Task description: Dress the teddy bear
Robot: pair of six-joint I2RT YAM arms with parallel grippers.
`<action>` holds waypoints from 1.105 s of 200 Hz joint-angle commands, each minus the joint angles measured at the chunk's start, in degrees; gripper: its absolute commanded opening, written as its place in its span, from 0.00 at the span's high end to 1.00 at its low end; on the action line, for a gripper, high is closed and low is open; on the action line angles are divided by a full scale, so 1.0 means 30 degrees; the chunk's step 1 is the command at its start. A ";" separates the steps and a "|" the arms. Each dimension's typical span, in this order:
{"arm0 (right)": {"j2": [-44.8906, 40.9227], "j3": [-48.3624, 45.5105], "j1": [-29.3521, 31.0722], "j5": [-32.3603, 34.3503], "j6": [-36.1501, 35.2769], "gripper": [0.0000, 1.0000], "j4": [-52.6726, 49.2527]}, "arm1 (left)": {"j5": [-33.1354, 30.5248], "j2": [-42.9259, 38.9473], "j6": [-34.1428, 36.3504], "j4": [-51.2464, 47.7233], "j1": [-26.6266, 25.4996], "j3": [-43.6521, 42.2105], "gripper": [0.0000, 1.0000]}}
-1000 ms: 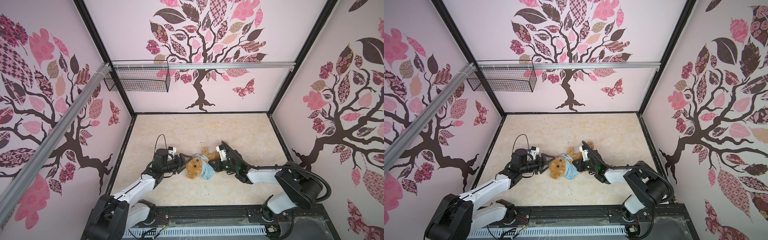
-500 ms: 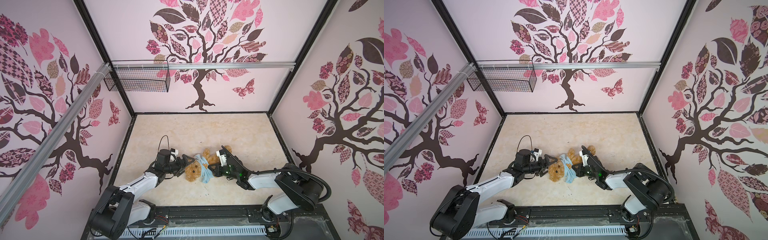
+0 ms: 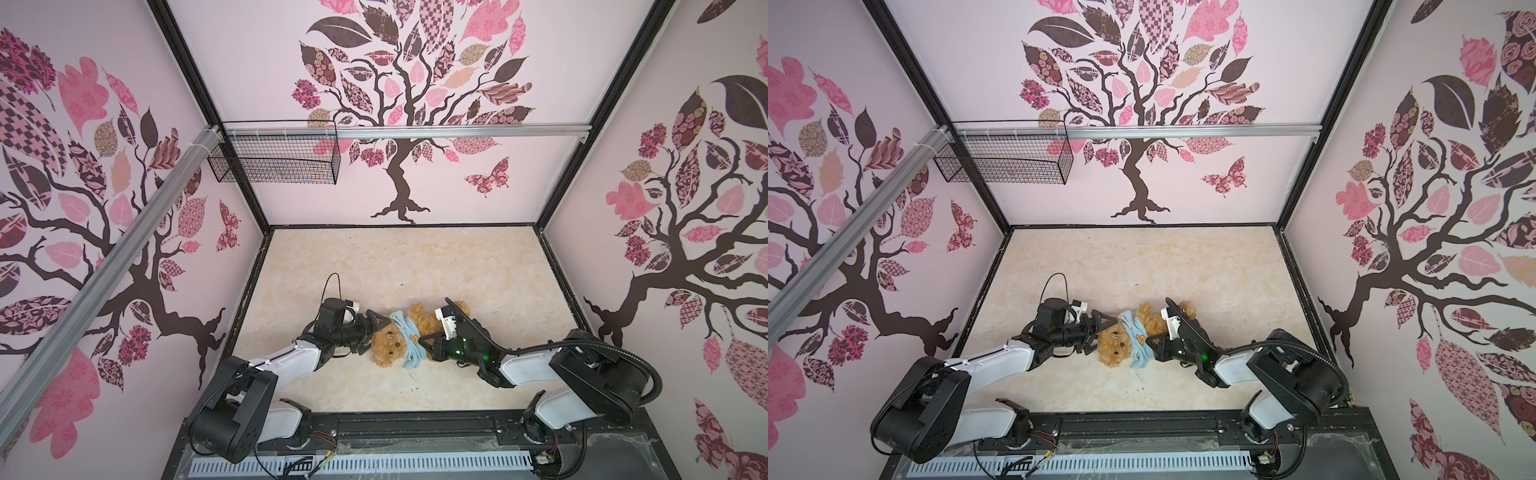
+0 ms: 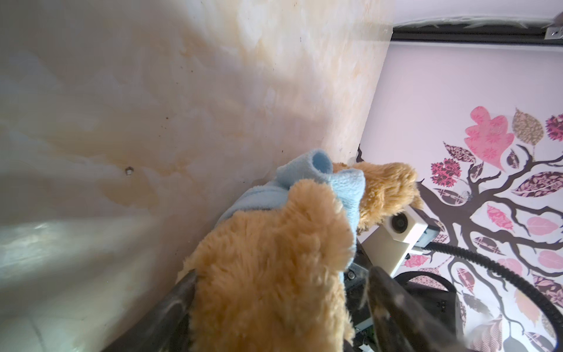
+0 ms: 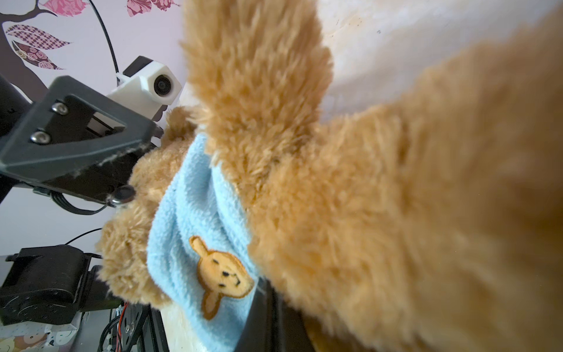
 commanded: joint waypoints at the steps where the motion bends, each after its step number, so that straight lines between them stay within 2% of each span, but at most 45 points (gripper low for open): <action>1: 0.0034 -0.0562 0.0236 -0.0071 -0.0219 0.97 -0.2334 | -0.0027 0.0284 -0.0204 -0.0321 -0.0132 0.0646 0.24; 50: -0.0014 -0.0659 0.0242 0.0093 -0.0246 0.97 -0.2308 | 0.0227 0.0797 0.0441 -0.1042 -0.0805 0.1220 0.41; 87: -0.0197 -0.0631 0.0268 0.0681 -0.0381 0.96 -0.2636 | 0.0771 0.1113 0.0420 -0.0676 -0.0895 0.1573 0.57; 104: -0.0403 -0.0076 0.0252 0.1181 -0.0975 0.90 -0.3780 | 0.0780 0.0763 0.1163 -0.1135 -0.0891 0.1996 0.67; 124: -0.1063 0.0779 0.0235 0.1721 -0.1863 0.78 -0.5588 | 0.0780 0.0372 0.2416 -0.2056 -0.0902 0.2579 0.79; 163: -0.4023 0.2397 0.0206 0.2293 -0.3649 0.58 -0.9714 | 0.1013 0.0382 0.5603 -0.3617 -0.0883 0.3779 1.00; 189: -0.6933 0.3419 -0.0037 0.2871 -0.5010 0.51 -1.3325 | 0.0662 -0.0113 0.7479 -0.4322 -0.0873 0.4339 1.00; 221: -1.0280 0.5027 -0.2272 0.0639 -0.6600 0.43 -1.7051 | 0.0302 -0.1427 0.8852 -0.4280 -0.0920 0.4419 1.00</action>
